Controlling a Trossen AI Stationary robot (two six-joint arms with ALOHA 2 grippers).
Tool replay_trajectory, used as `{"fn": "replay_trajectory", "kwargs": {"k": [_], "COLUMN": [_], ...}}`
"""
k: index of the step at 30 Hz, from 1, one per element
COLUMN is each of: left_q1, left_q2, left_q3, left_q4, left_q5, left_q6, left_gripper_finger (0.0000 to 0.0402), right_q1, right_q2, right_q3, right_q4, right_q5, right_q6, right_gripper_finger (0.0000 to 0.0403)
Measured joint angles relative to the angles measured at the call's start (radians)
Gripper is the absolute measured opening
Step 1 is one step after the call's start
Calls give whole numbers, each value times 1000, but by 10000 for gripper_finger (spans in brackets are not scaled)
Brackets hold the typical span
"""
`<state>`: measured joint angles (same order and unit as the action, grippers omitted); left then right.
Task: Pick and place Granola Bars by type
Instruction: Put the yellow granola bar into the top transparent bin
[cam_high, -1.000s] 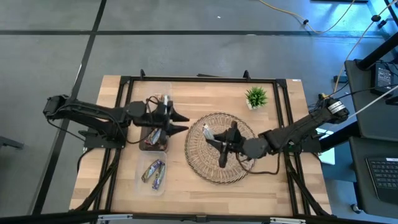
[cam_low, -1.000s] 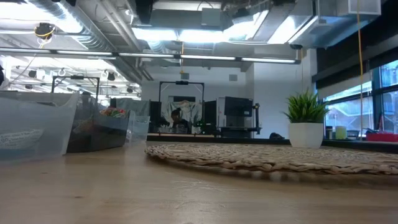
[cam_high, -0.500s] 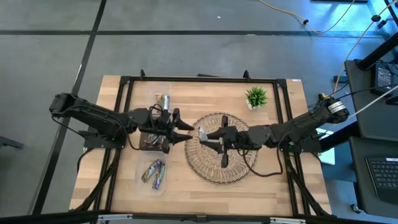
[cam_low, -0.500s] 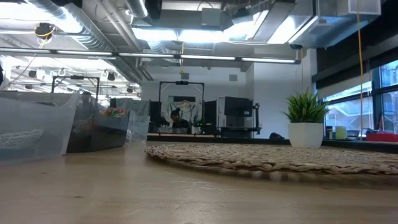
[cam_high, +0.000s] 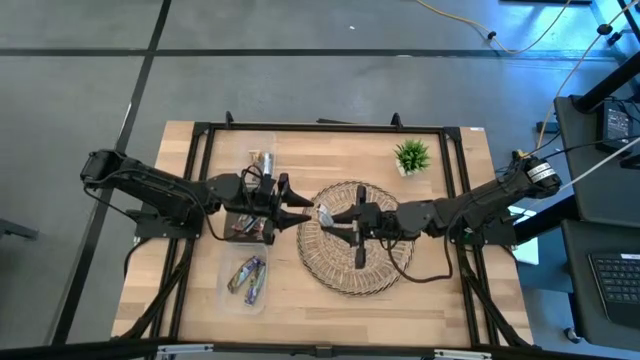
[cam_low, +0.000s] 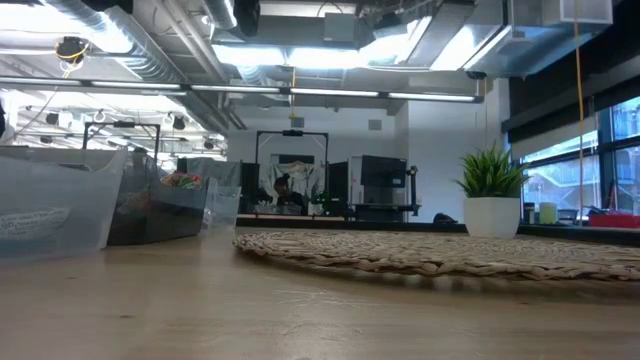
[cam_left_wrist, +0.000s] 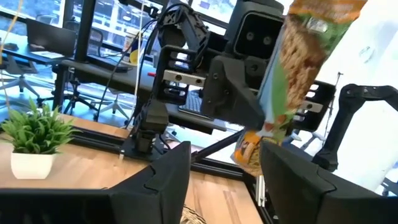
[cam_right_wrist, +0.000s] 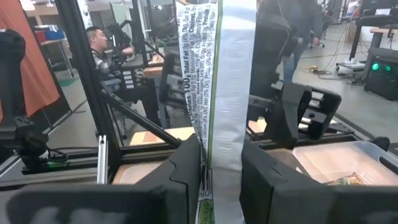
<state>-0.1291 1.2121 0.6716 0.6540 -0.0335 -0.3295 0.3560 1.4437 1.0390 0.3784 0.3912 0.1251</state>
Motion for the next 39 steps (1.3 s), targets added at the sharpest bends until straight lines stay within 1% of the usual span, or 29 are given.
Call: {"fn": "replay_trajectory", "kwargs": {"k": [4,9,13,15,21,28,30,34,39], "left_q1": [0,0,-2,-2,-2,-2,-2,-2,4], "left_q2": [0,0,0,0,-1,-1,-1,-1,-1], "left_q3": [0,0,0,0,1,1,1,1,1], "left_q4": [0,1,1,1,17,48,61,56,54], "left_q5": [7,3,22,29,6,0,0,0,3], "left_q6": [1,-29,-33,-9,21,123,135,141,169], "left_gripper_finger": [214,261,273,273,267,258,253,233,192], "right_q1": [-3,-12,-31,-43,-47,-71,-76,-80,-81], "right_q2": [0,0,18,34,76,119,125,128,129], "right_q3": [0,0,0,0,0,0,0,0,0], "right_q4": [-10,-18,-18,-15,27,64,65,67,68], "right_q5": [1,35,46,45,44,39,22,5,5], "right_q6": [4,5,51,81,83,137,152,159,159], "right_gripper_finger": [87,87,87,87,87,87,87,87,87]}}
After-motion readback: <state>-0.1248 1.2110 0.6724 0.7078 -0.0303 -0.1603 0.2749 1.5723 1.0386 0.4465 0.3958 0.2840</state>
